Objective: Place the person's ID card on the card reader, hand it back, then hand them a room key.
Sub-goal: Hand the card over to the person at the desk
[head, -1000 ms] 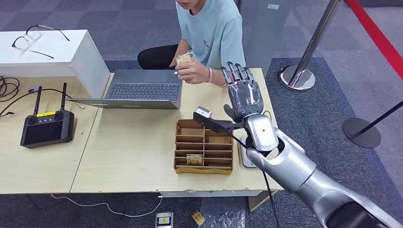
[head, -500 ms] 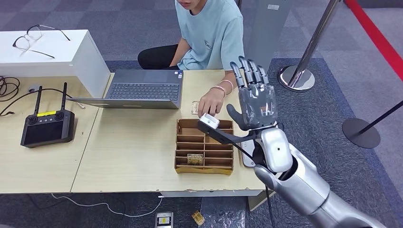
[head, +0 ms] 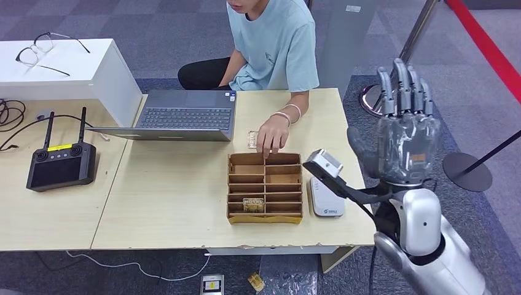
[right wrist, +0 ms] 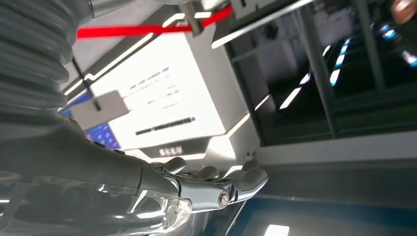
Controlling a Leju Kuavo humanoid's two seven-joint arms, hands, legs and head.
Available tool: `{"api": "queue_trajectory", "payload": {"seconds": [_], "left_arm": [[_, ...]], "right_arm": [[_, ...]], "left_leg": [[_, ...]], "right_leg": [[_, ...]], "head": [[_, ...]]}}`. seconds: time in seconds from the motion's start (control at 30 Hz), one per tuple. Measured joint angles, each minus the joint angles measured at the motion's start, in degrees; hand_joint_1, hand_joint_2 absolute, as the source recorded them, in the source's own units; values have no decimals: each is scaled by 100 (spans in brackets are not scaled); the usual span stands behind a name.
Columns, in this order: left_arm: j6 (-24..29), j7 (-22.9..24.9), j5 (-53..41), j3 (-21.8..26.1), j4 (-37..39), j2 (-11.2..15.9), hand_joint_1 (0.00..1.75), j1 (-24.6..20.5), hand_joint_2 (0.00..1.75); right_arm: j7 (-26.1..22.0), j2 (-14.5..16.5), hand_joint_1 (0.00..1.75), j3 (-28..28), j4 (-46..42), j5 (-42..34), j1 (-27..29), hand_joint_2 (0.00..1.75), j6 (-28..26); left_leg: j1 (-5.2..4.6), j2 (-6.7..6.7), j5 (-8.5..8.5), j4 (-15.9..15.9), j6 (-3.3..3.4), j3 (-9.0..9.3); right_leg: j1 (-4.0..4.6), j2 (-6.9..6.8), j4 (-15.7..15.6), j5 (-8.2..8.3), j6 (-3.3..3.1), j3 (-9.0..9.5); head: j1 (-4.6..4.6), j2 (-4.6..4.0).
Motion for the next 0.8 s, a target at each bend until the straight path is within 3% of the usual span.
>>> {"api": "queue_trajectory", "payload": {"seconds": [0.47, 0.63, 0.8], "left_arm": [[-2, 21, -8, 143, 1, -25, 0, 13, 175], [4, 22, -17, 184, 2, -25, 0, 14, 175], [16, 66, -23, 192, 2, -25, 0, 14, 175]], "right_arm": [[4, -686, 0, -1875, -1725, 372, 1646, 175, 587], [7, -786, 0, -2746, -2114, 181, 2404, 175, 414], [-145, -742, 0, -3743, -2160, -406, 3258, 175, -116]], "left_leg": [[-2, 1, -8, 0, 11, 1], [-2, 1, -9, 0, 13, 1], [-2, 1, -11, -1, 16, 2]], "right_leg": [[0, 0, -2, -4, 6, 2], [-1, 0, -4, -6, 9, 3], [-2, 0, -4, -7, 10, 3]], "head": [[0, 0], [0, 0], [0, 0]]}}
